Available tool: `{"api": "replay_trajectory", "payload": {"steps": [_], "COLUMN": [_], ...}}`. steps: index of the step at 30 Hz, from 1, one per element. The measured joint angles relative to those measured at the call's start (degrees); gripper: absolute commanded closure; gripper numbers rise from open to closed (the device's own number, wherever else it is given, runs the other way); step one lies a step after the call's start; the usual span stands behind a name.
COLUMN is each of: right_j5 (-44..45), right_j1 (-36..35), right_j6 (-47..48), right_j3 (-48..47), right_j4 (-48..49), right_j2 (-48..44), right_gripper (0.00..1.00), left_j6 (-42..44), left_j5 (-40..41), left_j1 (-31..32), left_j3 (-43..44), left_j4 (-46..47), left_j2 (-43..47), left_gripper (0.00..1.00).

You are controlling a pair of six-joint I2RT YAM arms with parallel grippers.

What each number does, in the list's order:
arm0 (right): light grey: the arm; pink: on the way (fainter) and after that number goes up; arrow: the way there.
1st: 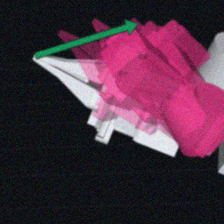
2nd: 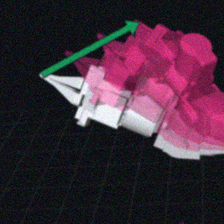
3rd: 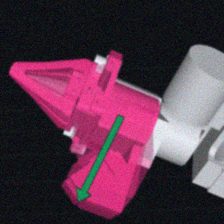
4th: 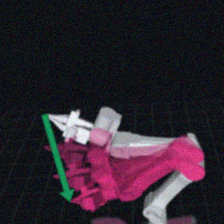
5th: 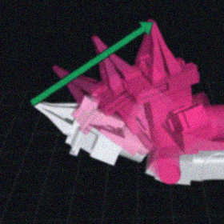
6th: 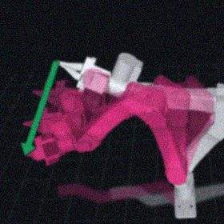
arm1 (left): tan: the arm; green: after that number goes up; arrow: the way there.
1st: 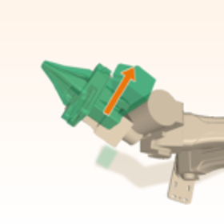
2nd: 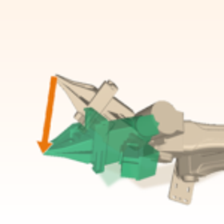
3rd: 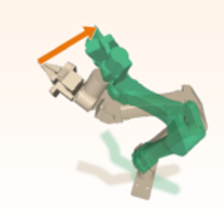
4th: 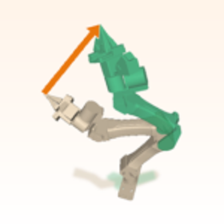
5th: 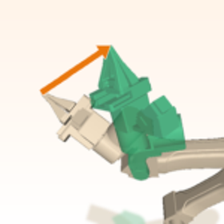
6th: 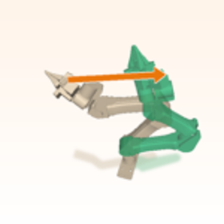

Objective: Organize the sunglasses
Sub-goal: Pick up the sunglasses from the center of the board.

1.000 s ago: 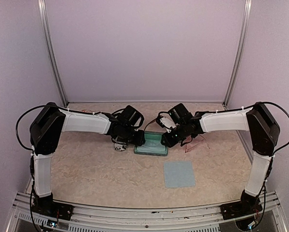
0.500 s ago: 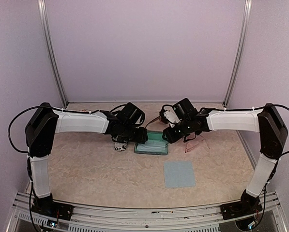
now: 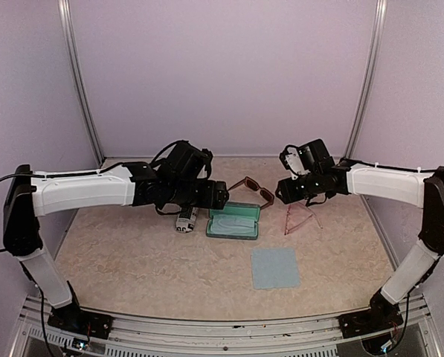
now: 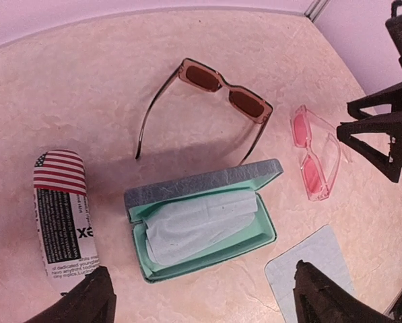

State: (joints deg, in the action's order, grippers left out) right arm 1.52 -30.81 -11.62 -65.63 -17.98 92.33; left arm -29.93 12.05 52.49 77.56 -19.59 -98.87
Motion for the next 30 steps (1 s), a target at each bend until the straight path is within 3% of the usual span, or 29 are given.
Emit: {"api": "replay_trajectory", "payload": {"steps": [2, 10, 17, 30], "right_j5": [0.0, -0.6, -0.6, -3.8], "right_j1": [1.2, 3.7, 4.2, 4.2], "right_j6": [-1.2, -4.9, -8.2, -17.9], "right_j3": [1.0, 6.2, 11.5, 13.7], "right_j4": [0.0, 0.2, 1.2, 5.1], "right_j2": [-0.8, -5.4, -8.6, -3.0], "right_gripper": [0.43, 0.33, 0.32, 0.37], "left_j6": [0.0, 0.2, -0.5, -1.1], "left_j5": [1.4, 5.1, 5.3, 5.4], "left_j1": [0.0, -2.3, -8.7, -10.6], "left_j3": [-0.4, -3.7, -10.5, -14.9], "left_j4": [-0.7, -2.6, -2.8, -0.7], "left_j2": [2.3, 13.2, 22.4, 27.2], "left_gripper": [0.02, 0.01, 0.01, 0.01]}}
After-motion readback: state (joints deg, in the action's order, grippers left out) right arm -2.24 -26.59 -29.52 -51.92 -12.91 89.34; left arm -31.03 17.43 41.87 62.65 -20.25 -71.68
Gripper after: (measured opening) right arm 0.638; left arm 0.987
